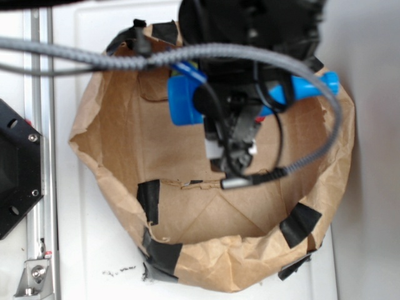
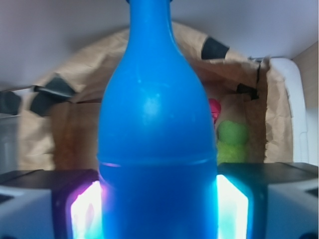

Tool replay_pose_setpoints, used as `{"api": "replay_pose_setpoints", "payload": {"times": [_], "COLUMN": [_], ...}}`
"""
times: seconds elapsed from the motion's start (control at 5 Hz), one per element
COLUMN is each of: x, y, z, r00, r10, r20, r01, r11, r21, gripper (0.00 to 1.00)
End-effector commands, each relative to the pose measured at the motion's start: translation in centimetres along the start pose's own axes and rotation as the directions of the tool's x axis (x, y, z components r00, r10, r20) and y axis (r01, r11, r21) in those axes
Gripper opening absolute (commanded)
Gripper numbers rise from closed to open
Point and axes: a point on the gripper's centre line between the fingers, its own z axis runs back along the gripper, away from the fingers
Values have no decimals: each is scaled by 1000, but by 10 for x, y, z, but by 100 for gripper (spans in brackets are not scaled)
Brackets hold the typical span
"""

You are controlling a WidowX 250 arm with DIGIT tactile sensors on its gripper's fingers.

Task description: Grab the blue bottle.

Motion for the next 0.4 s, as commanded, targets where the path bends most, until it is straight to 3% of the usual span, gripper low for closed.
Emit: {"api": "replay_pose_setpoints", "payload": {"times": [0.0,0.2], "x": [-6,-11], "y": [-15,-23], "z": [11,14], "r00": [999,999], "r10": [-8,-42], "r20": [-38,-20], "r01": [9,42], "r11": [1000,999], "r21": [17,25], "gripper": [0,0]}}
